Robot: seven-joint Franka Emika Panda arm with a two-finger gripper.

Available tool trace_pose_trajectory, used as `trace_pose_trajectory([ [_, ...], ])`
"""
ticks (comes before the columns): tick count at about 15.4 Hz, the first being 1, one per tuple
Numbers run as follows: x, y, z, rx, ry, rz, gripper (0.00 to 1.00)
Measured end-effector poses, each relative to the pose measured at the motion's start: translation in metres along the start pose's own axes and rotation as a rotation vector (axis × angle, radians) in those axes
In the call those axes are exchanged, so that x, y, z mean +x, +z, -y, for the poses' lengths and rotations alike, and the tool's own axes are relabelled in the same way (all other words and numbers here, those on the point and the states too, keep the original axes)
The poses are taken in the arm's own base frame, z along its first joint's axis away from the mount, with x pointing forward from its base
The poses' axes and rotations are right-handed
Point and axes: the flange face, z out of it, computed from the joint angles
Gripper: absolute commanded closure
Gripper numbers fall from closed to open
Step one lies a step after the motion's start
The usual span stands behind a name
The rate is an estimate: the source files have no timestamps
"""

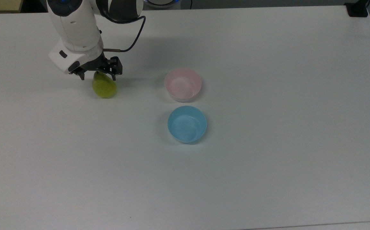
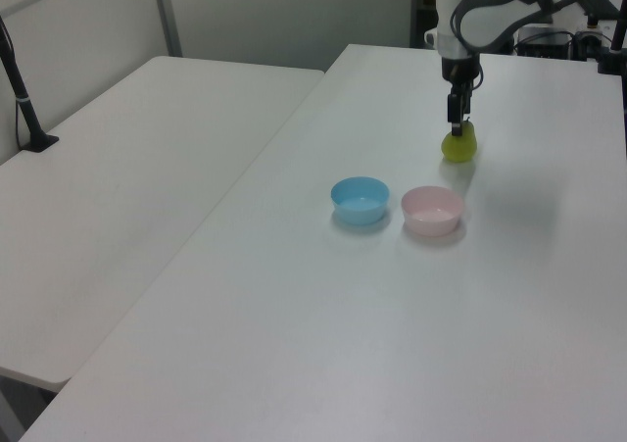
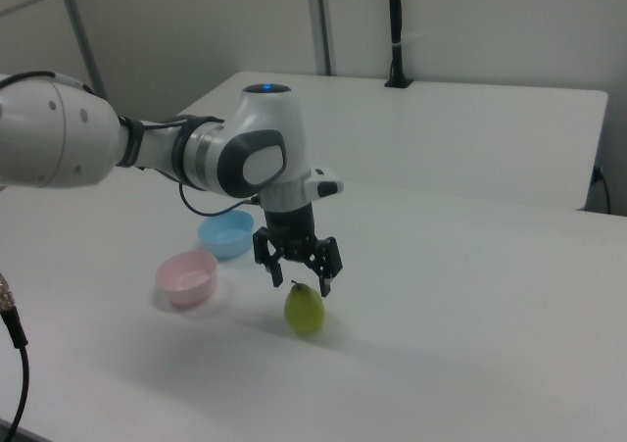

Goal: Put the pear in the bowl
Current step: 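Lower the gripper onto the pear and close it, then lift the pear and carry it over the pink bowl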

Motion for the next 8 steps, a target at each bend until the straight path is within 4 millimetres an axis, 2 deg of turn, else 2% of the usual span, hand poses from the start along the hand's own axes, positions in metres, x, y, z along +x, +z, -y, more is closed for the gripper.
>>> trace_pose_trajectory([
  [2,0.003,0.013,0.003,0.002,-0.006,0.010,0.16],
  [6,0.006,0.024,0.005,-0.003,-0.017,0.024,0.58],
  [8,0.006,0.022,0.005,-0.006,-0.019,0.021,0.63],
])
